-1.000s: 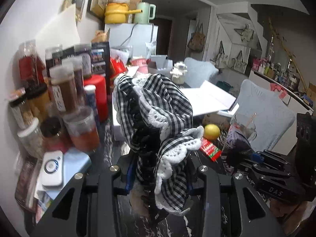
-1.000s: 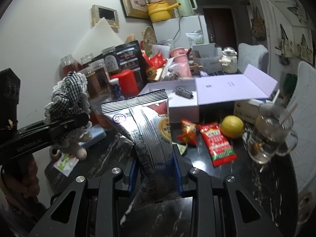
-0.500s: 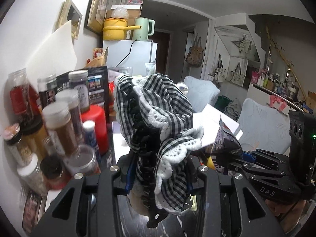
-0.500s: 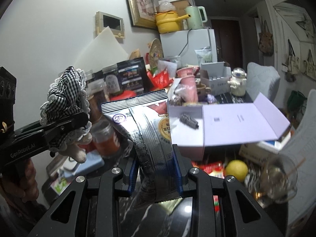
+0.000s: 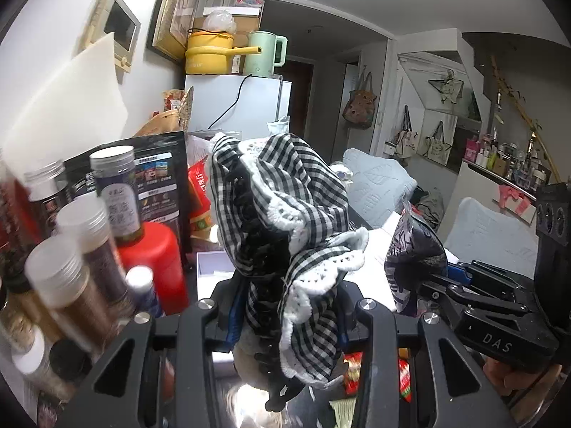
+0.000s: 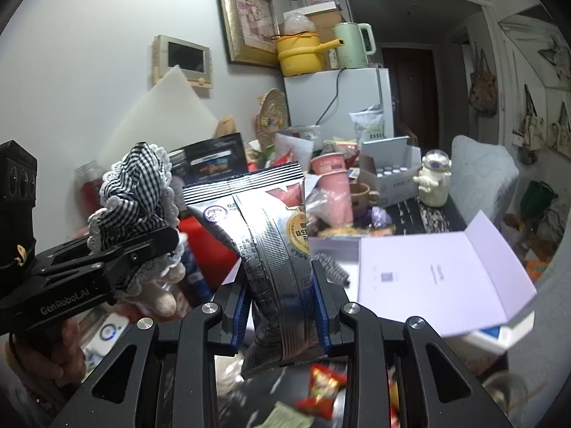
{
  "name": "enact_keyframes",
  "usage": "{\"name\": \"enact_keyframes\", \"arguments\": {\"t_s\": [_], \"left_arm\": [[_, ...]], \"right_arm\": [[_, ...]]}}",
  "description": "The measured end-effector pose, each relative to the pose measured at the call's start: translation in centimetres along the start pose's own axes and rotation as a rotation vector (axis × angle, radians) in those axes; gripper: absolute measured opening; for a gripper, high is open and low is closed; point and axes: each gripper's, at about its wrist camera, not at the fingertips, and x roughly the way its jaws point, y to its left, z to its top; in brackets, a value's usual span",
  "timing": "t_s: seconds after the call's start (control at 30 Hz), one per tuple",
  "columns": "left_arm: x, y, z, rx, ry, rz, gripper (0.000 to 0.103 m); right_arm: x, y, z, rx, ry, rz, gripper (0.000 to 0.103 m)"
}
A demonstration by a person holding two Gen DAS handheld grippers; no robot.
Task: Organize soft objects
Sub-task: 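Lift the scrunchie and silver pouch and carry both over the white box, then lower both items into the box and open both grippers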
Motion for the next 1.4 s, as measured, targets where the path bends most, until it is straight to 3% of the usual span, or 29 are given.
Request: {"name": "enact_keyframes", "arguments": {"t_s": [0.5,0.77,1.4], "left_arm": [[9.2,1.5,2.8,0.001,0.042,0.055,0.039],[14.2,1.7,1.4,0.023,0.155,0.051,0.039],[22.2,1.8,-3.8,0.088,0.431,0.140,0.039]], "right_arm": [[8.2,-3.5,3.6,0.014,0.034,-0.049,0.030],[12.5,-4.5,3.5,0.008,0.101,-0.080,0.030],[18.9,-7.1,0.3,0.041,0.289,-0.114,0.030]]}}
